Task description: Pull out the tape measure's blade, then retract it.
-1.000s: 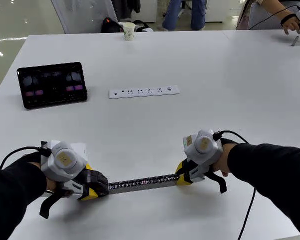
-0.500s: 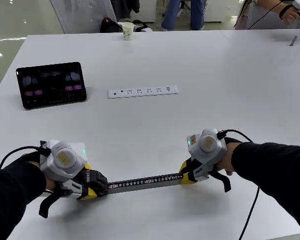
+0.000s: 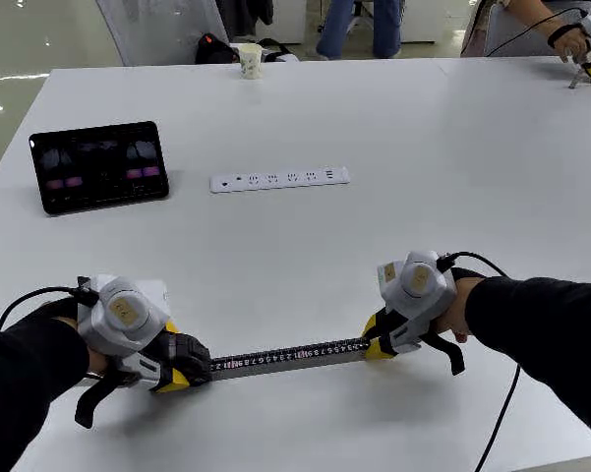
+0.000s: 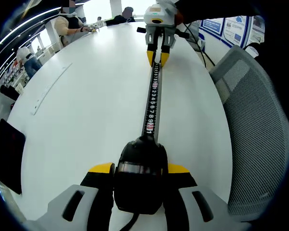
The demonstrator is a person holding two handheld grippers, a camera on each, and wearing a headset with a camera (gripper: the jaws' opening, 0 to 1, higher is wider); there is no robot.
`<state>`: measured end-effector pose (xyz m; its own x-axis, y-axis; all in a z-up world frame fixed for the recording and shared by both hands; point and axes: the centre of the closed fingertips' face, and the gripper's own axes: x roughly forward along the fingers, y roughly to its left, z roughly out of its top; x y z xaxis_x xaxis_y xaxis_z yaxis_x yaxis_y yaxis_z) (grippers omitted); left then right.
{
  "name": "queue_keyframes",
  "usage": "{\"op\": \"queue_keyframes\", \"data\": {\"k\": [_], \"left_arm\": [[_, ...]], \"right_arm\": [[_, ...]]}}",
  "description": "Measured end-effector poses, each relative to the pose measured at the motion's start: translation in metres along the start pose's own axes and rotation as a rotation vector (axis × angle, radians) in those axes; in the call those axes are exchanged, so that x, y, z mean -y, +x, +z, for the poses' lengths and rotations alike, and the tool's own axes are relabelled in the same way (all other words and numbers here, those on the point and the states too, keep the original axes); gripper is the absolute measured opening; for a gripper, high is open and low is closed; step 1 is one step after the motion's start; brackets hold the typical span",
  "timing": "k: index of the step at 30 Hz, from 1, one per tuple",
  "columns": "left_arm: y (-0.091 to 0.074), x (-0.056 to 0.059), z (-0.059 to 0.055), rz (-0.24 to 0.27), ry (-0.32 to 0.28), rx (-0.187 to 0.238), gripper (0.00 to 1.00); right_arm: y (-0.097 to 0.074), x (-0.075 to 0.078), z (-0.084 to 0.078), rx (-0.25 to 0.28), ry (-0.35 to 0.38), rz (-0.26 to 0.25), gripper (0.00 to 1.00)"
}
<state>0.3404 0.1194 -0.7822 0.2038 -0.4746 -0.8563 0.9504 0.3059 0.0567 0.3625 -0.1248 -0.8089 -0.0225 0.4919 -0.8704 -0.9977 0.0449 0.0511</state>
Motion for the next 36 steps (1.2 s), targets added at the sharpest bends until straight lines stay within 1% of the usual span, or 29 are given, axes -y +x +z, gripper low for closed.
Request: {"op": "queue_keyframes", "data": {"k": [11, 14, 16, 21, 22, 23, 24, 26, 28, 30, 32, 36], "left_arm": [[-0.0007, 0.0007, 0.0005, 0.002, 0.001, -0.003, 0.34], [-0.0006, 0.0006, 0.0008, 0.004, -0.002, 0.0, 0.34], [-0.0002, 0.0004, 0.0011, 0.005, -0.007, 0.005, 0.34], [0.0006, -0.0002, 0.0022, 0.012, -0.005, 0.002, 0.34], [0.0005, -0.0007, 0.0034, 0.031, 0.039, 0.002, 0.34], [0.0009, 0.0008, 0.0033, 0.033, 0.051, 0.001, 0.35], [0.0011, 0.0016, 0.0033, 0.035, 0.046, 0.003, 0.35], [0.0007, -0.0006, 0.0027, 0.042, 0.033, 0.004, 0.35], [-0.0011, -0.0021, 0.0037, 0.047, 0.04, 0.005, 0.35], [-0.0029, -0.0023, 0.0051, 0.039, 0.033, 0.008, 0.34], [-0.0054, -0.0015, 0.0066, 0.032, 0.033, 0.009, 0.34], [-0.0085, -0.002, 0.0061, 0.02, 0.011, 0.01, 0.33]], "right_arm": [[-0.0023, -0.0001, -0.0022, 0.001, 0.007, -0.004, 0.1], [-0.0022, 0.0, -0.0017, 0.008, 0.034, -0.002, 0.11], [-0.0019, 0.0, -0.0015, 0.006, 0.023, -0.004, 0.11], [-0.0013, -0.0006, -0.001, -0.003, 0.038, -0.006, 0.12], [-0.0013, -0.0002, -0.0009, 0.0, 0.057, -0.008, 0.12], [-0.0013, -0.0002, -0.0008, 0.001, 0.059, -0.007, 0.12], [-0.0014, 0.0001, -0.0005, 0.001, 0.06, -0.006, 0.12], [-0.001, -0.0006, -0.0003, -0.015, 0.033, -0.003, 0.12], [-0.0005, -0.0008, 0.001, -0.032, 0.03, -0.003, 0.12], [-0.0005, -0.0006, 0.0016, -0.046, 0.035, -0.001, 0.13], [-0.0004, -0.0012, 0.0004, -0.066, 0.008, -0.003, 0.13], [-0.0005, -0.002, 0.0009, -0.078, -0.024, -0.011, 0.13]]}}
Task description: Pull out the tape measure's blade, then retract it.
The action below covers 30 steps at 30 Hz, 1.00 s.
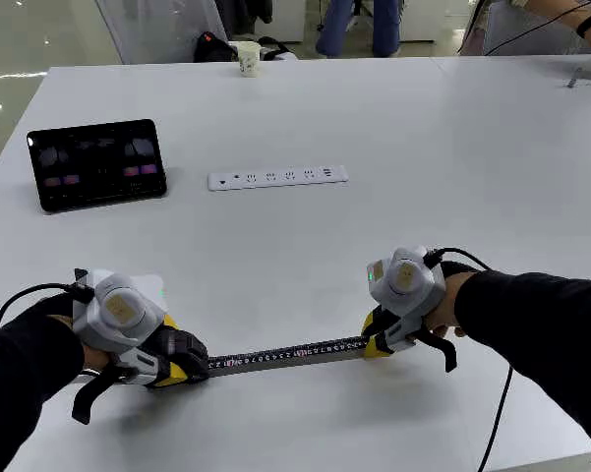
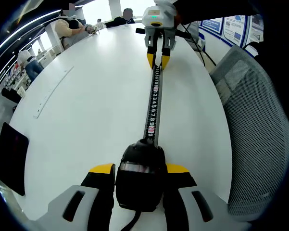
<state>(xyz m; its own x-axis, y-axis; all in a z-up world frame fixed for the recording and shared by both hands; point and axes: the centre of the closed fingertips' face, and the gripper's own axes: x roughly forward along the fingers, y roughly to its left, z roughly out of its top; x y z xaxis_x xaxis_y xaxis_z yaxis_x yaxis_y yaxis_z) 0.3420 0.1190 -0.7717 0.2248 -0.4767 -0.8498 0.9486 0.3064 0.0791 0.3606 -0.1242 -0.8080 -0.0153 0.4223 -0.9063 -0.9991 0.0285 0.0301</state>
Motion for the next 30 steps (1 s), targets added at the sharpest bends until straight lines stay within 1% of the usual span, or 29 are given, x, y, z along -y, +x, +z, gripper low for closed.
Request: {"op": "queue_keyframes", "data": {"k": [2, 6, 7, 9, 12, 13, 15, 16, 17, 18, 21, 25, 27, 28, 29, 30], "left_arm": [[-0.001, 0.0, -0.003, -0.01, -0.027, -0.005, 0.33], [-0.007, -0.002, -0.01, -0.017, -0.048, -0.017, 0.34], [-0.008, -0.002, -0.012, -0.016, -0.047, -0.016, 0.35], [-0.013, -0.004, -0.012, -0.005, -0.066, -0.005, 0.38], [-0.019, -0.007, -0.012, 0.016, -0.104, 0.008, 0.42], [-0.022, -0.007, -0.012, 0.027, -0.139, 0.016, 0.43], [-0.025, -0.008, -0.01, 0.036, -0.174, 0.04, 0.47], [-0.028, -0.009, -0.01, 0.045, -0.205, 0.053, 0.49], [-0.03, -0.009, -0.01, 0.048, -0.226, 0.057, 0.51], [-0.032, -0.008, -0.011, 0.046, -0.238, 0.062, 0.55], [-0.038, -0.008, -0.013, 0.068, -0.267, 0.09, 0.59], [-0.046, -0.005, -0.017, 0.084, -0.334, 0.12, 0.64], [-0.05, -0.005, -0.02, 0.103, -0.378, 0.148, 0.65], [-0.053, -0.005, -0.023, 0.118, -0.409, 0.159, 0.66], [-0.056, -0.006, -0.024, 0.13, -0.423, 0.169, 0.67], [-0.059, -0.008, -0.024, 0.153, -0.434, 0.189, 0.68]], "right_arm": [[-0.002, -0.001, 0.004, 0.014, -0.014, -0.005, 0.14], [-0.004, 0.0, 0.012, 0.024, -0.035, -0.014, 0.15], [-0.005, -0.001, 0.013, 0.024, -0.042, -0.017, 0.15], [-0.008, 0.0, 0.017, 0.027, -0.044, -0.033, 0.17], [-0.012, -0.001, 0.022, 0.052, -0.008, -0.037, 0.24], [-0.013, -0.001, 0.022, 0.057, 0.003, -0.041, 0.25], [-0.016, -0.001, 0.021, 0.062, 0.02, -0.05, 0.25], [-0.017, -0.001, 0.02, 0.068, 0.041, -0.058, 0.25], [-0.018, 0.0, 0.019, 0.071, 0.068, -0.068, 0.25], [-0.019, 0.001, 0.017, 0.075, 0.09, -0.076, 0.26], [-0.023, -0.002, 0.015, 0.104, 0.138, -0.097, 0.28], [-0.028, -0.007, 0.01, 0.143, 0.185, -0.137, 0.31], [-0.032, -0.011, 0.006, 0.162, 0.218, -0.155, 0.33], [-0.034, -0.011, 0.003, 0.171, 0.247, -0.171, 0.33], [-0.036, -0.012, 0.002, 0.18, 0.263, -0.181, 0.32], [-0.038, -0.013, 0.002, 0.191, 0.269, -0.187, 0.32]]}}
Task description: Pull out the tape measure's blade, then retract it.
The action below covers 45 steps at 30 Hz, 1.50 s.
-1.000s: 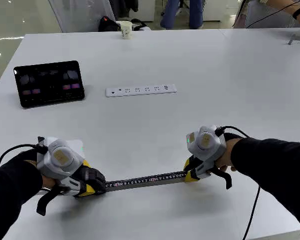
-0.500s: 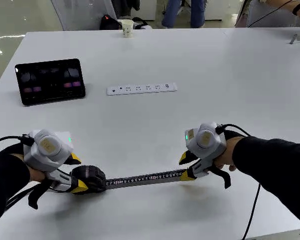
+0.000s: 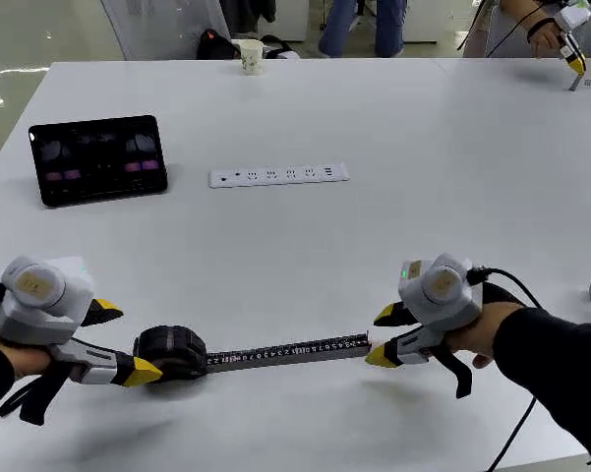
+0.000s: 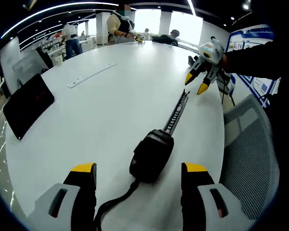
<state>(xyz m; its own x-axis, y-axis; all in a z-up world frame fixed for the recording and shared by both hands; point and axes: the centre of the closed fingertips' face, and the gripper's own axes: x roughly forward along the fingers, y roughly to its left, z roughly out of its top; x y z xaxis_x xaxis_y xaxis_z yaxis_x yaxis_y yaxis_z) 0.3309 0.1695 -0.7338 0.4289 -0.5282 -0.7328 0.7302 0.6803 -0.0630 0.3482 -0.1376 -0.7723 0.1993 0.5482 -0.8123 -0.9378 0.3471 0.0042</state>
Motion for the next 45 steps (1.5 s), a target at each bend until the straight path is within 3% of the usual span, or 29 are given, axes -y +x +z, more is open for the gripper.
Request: {"op": "queue_keyframes", "data": {"k": [3, 7, 10, 16, 18, 29, 39, 41, 45], "left_arm": [[-0.011, -0.006, 0.004, 0.052, -0.017, 0.081, 0.69], [-0.019, -0.007, 0.0, 0.081, -0.011, 0.1, 0.72], [-0.025, -0.006, -0.002, 0.096, -0.039, 0.124, 0.78], [-0.03, -0.008, -0.019, 0.119, -0.147, 0.141, 0.85], [-0.032, -0.008, -0.025, 0.135, -0.156, 0.139, 0.87], [-0.046, -0.008, -0.053, 0.179, -0.214, 0.143, 0.95], [-0.053, 0.004, -0.071, 0.189, -0.185, 0.157, 0.99], [-0.055, 0.009, -0.071, 0.181, -0.177, 0.17, 0.99], [-0.06, 0.008, -0.071, 0.205, -0.194, 0.182, 0.99]], "right_arm": [[-0.009, -0.005, -0.001, 0.034, 0.031, -0.02, 0.34], [-0.016, -0.007, -0.007, 0.054, 0.072, -0.039, 0.39], [-0.022, -0.006, -0.012, 0.068, 0.097, -0.064, 0.4], [-0.036, -0.003, -0.018, 0.111, 0.142, -0.13, 0.45], [-0.04, -0.002, -0.019, 0.129, 0.163, -0.143, 0.47], [-0.049, -0.017, -0.043, 0.125, 0.215, -0.137, 0.54], [-0.065, -0.019, -0.06, 0.153, 0.243, -0.167, 0.7], [-0.068, -0.02, -0.063, 0.159, 0.255, -0.17, 0.71], [-0.07, -0.024, -0.069, 0.166, 0.283, -0.172, 0.75]]}}
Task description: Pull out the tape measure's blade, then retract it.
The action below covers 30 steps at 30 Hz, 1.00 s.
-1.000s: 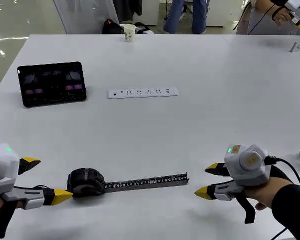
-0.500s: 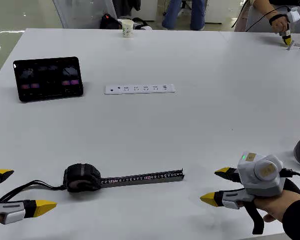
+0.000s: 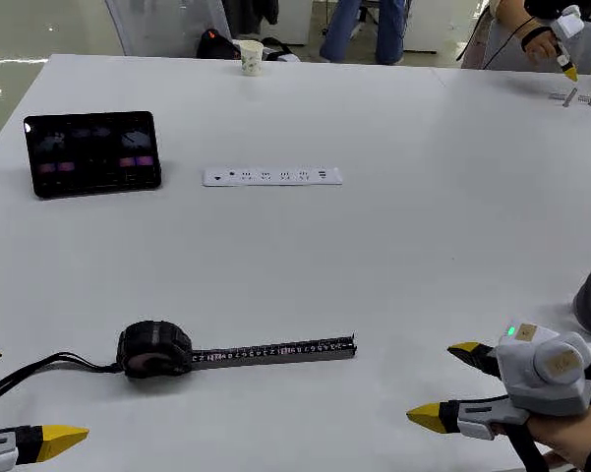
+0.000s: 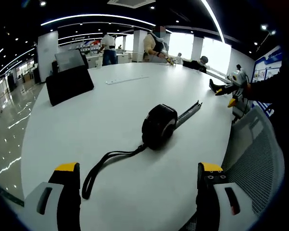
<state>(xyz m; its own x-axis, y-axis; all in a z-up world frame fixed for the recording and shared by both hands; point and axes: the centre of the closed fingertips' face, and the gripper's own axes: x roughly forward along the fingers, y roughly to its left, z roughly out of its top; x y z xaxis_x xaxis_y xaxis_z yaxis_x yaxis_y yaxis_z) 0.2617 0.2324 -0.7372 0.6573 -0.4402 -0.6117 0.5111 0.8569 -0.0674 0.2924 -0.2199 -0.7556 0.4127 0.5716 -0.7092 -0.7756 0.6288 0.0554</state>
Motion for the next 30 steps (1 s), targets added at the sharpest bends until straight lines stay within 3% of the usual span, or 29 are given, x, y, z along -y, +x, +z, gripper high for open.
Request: {"op": "queue_keyframes", "data": {"k": [5, 7, 12, 21, 23, 30], "left_arm": [[-0.003, -0.001, 0.0, 0.011, -0.022, 0.011, 0.99], [-0.004, 0.003, 0.005, -0.012, -0.044, 0.041, 0.99], [-0.005, 0.003, 0.004, -0.004, -0.05, 0.047, 0.99], [-0.007, 0.008, 0.004, -0.004, -0.03, 0.046, 0.99], [-0.007, 0.01, 0.007, -0.007, -0.025, 0.051, 0.99], [-0.006, 0.009, 0.016, -0.007, -0.013, 0.053, 0.98]], "right_arm": [[-0.002, -0.005, -0.003, 0.007, -0.027, 0.002, 0.8], [-0.005, -0.006, -0.001, 0.033, -0.047, -0.006, 0.85], [-0.012, -0.002, -0.006, 0.047, -0.022, -0.008, 0.99], [-0.021, 0.004, -0.015, 0.043, 0.015, -0.024, 0.99], [-0.02, 0.002, -0.015, 0.052, 0.05, 0.0, 0.99], [-0.018, 0.001, -0.012, 0.065, 0.039, 0.003, 0.99]]}}
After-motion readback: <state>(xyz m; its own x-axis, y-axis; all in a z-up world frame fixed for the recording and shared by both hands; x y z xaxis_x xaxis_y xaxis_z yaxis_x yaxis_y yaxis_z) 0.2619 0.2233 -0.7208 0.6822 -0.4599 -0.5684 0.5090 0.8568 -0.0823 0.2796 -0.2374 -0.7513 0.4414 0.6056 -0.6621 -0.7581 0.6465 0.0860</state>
